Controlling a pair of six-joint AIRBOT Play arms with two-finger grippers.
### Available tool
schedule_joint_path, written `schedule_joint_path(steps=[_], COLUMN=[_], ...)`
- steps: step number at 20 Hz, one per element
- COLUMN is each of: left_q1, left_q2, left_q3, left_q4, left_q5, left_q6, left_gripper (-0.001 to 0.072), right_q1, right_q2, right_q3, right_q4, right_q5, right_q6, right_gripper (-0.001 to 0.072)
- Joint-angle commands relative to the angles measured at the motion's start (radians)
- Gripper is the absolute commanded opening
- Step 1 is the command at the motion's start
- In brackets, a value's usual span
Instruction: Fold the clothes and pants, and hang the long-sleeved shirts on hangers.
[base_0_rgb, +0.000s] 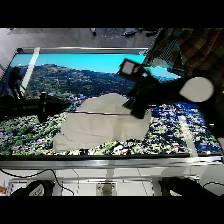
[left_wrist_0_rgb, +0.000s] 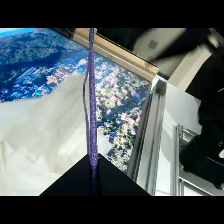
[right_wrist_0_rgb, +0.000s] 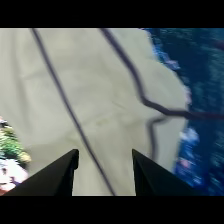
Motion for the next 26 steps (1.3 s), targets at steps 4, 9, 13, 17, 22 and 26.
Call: schedule_joint_path(steps=[4,9,13,17,22,26], left_q1=[0.0,-0.001,-0.008,-0.009,-0.051,-0.062], left_q2=[0.002,-0.013,-0.049,-0.05,-0.061,-0.148], left_q3=[0.0,-0.001,0.0,-0.001,-0.001,0.001], left_q4=[0.005,0.159,0.138,0.103,0.104,0.086], left_q5=[0.003,-0.093,-0.115,-0.142,-0.066,-0.028], left_q6=[0.0,-0.05,-0.075,-0.021,0.0,0.0], left_gripper=[0.0031,0.0034,0.0035,0.0034,0.0033,0.0031], right_q1=[-0.419,-0.574,-0.561,-0.52,-0.476,-0.417], right_q2=[-0.014,-0.125,-0.205,-0.269,-0.345,-0.307], right_q3=[-0.048,-0.32,-0.452,-0.452,-0.451,-0.344], right_q4=[0.019,0.07,0.1,0.1,0.121,0.2], right_q5=[0.043,-0.016,-0.239,-0.306,-0.373,-0.33], right_q6=[0.133,0.402,0.566,0.57,0.543,0.33], right_gripper=[0.0419,0.0418,0.042,0.0421,0.0024,0.0023])
